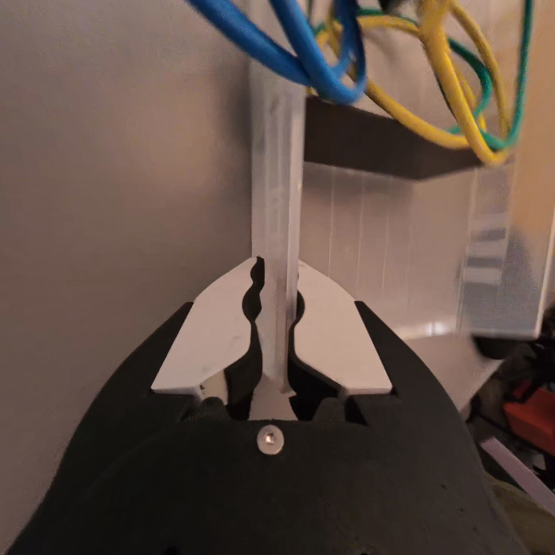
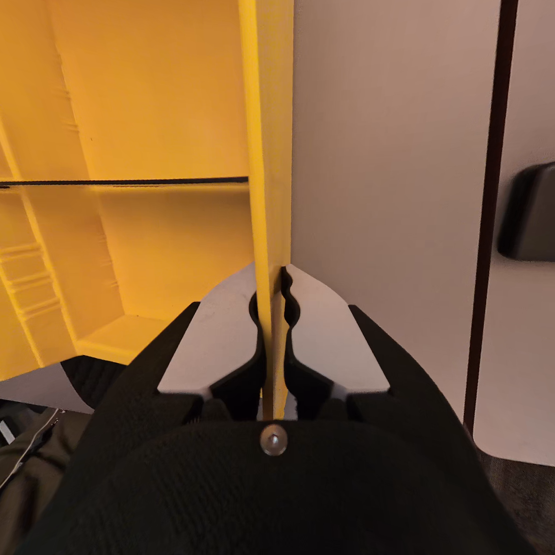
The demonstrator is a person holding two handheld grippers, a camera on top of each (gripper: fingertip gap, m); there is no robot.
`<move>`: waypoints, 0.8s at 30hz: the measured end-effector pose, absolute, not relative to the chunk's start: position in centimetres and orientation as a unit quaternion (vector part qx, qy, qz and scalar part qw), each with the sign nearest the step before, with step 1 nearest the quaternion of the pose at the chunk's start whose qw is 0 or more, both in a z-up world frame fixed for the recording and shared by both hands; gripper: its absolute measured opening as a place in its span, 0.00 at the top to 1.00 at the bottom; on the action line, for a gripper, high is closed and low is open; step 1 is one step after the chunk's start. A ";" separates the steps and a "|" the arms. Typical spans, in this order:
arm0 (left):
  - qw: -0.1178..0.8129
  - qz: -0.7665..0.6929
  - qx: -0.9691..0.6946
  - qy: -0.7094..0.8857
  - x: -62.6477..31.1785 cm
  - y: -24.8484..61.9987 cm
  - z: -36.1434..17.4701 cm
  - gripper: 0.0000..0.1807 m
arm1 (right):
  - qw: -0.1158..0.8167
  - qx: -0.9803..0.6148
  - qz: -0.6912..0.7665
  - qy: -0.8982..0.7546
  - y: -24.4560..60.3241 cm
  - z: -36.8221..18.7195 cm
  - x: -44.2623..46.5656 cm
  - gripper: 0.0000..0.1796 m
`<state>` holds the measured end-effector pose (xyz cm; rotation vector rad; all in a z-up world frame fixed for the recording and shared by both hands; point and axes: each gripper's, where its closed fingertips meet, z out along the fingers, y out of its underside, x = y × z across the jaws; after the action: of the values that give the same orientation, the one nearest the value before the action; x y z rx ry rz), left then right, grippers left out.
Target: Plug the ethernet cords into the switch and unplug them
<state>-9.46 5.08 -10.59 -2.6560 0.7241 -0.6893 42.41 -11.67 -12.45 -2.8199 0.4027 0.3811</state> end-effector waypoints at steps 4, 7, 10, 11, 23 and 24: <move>0.194 -0.153 -0.936 0.253 -18.6 9.3 -10.6 0.86 | 0.131 -0.974 0.128 0.134 -10.7 -12.4 42.2 0.96; 0.210 -0.122 -0.943 0.228 -24.8 10.2 -10.5 0.82 | 0.131 -0.973 0.133 0.135 -9.9 -12.4 42.1 0.96; 0.216 -0.113 -0.951 0.190 -30.4 9.7 -10.4 0.84 | 0.133 -0.971 0.137 0.141 -8.8 -12.4 42.0 0.96; 0.218 -0.112 -0.954 0.174 -32.2 9.4 -10.4 0.85 | 0.133 -0.972 0.133 0.142 -8.4 -12.4 42.0 0.96; 0.265 -0.109 -0.957 0.043 -45.4 5.3 -10.0 0.96 | 0.117 -0.986 0.109 0.036 -3.9 -12.3 33.9 0.97; 0.266 -0.108 -0.957 0.037 -46.0 5.0 -10.0 0.96 | 0.117 -0.986 0.115 0.038 -3.7 -12.3 33.4 0.97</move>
<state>-46.01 4.97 -10.04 -2.5842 0.1011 -0.2910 33.36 -3.69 -12.33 -2.8860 0.1127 0.3380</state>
